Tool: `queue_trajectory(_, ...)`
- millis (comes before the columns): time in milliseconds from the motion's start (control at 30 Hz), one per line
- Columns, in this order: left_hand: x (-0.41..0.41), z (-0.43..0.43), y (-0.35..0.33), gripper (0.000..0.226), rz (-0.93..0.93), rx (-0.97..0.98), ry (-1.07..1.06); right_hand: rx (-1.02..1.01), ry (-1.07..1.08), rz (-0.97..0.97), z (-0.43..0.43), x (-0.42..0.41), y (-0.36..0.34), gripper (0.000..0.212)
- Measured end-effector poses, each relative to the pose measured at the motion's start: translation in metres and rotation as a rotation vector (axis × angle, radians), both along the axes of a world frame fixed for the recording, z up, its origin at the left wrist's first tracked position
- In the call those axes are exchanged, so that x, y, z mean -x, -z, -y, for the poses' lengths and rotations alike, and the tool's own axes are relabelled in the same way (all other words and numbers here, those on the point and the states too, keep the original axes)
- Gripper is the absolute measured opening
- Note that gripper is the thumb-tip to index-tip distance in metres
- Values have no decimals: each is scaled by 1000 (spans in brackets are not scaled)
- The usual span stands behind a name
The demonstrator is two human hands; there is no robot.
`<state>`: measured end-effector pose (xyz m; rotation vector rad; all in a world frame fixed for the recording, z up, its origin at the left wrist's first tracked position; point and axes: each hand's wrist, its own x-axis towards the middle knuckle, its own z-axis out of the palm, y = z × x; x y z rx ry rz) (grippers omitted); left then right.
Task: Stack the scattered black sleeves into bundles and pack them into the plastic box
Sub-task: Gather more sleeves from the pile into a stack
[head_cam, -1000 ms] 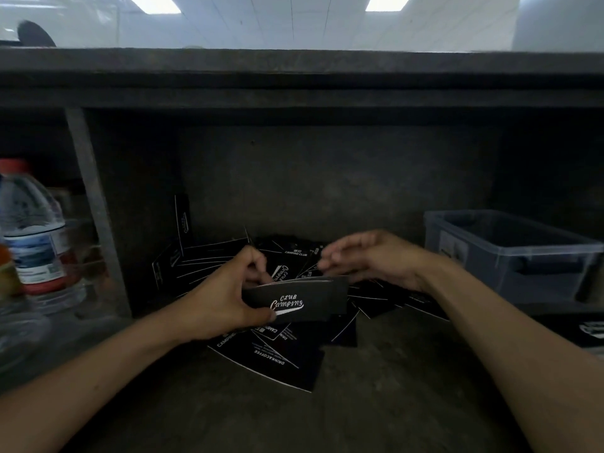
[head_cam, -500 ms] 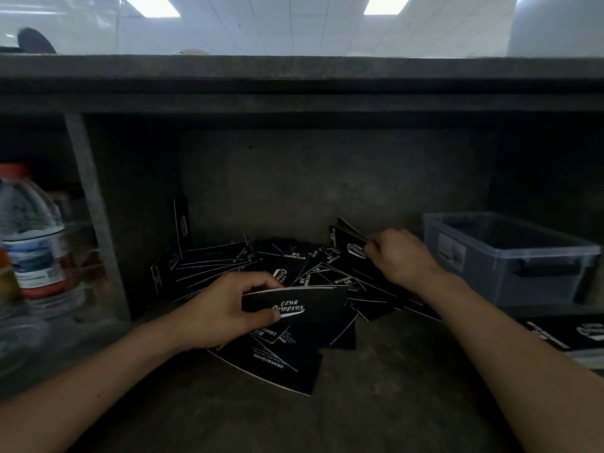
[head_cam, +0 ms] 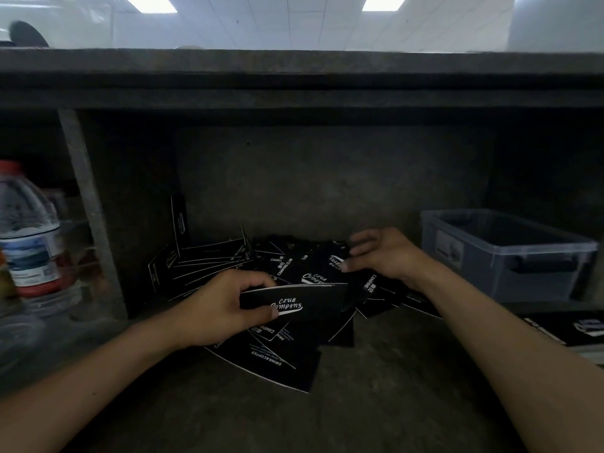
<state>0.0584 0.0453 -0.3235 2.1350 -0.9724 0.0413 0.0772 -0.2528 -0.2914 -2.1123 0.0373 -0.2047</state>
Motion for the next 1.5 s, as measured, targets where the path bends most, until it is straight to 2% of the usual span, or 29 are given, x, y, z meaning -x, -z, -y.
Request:
queue_trajectory(67,1,0,-1,17,-3,0,5,-95,3,34,-3,0,1,57)
queue_trajectory(167,1,1,-2,6,-1,3,12,-186,121,173,-6,0,-3,38)
queue_trajectory(300,0,-2,-2,15,-29,4,-1,-322,179,334,-5,2,-12,40)
queue_trajectory(400,1,-1,-3,10,-46,29,-9,-346,121,308,-3,4,-15,23)
queue_trajectory(467,2,1,-5,8,-50,49,-19,-290,63,178,-5,4,-13,17)
queue_trajectory(533,3,2,-6,12,-34,47,-20,-151,10,88,-7,2,-8,19)
queue_trajectory(633,4,4,-5,22,9,49,-4,129,-126,134,-12,3,0,43)
queue_trajectory(733,2,4,-4,16,23,33,-4,249,-243,188,-17,5,4,67)
queue_trajectory(800,2,4,-4,11,23,33,-6,316,-261,202,-22,6,4,71)
queue_trajectory(867,3,4,-5,10,17,43,7,331,-282,178,-25,7,3,64)
queue_trajectory(1000,3,2,-4,10,1,45,15,216,-324,30,-25,9,-2,24)
queue_trajectory(1067,3,2,-5,10,-7,36,10,72,-258,-6,-25,10,-4,20)
queue_trajectory(1100,3,3,-5,10,-11,31,3,-45,-210,10,-25,10,-4,25)
queue_trajectory(1167,3,2,-5,11,-15,28,-13,-255,-128,65,-24,8,-4,56)
queue_trajectory(1233,2,2,-4,12,-25,29,-27,-348,-130,94,-22,8,-4,97)
queue_trajectory(1267,2,2,-4,13,-33,34,-33,-371,-158,100,-21,8,-4,110)
queue_trajectory(1300,2,3,-4,14,-41,41,-39,-387,-186,103,-22,10,-5,113)
queue_trajectory(1367,2,4,-5,15,-59,68,-47,-408,-216,83,-24,13,-10,102)
queue_trajectory(1500,-1,4,-8,15,-75,131,-76,-519,-223,80,-30,15,-12,61)
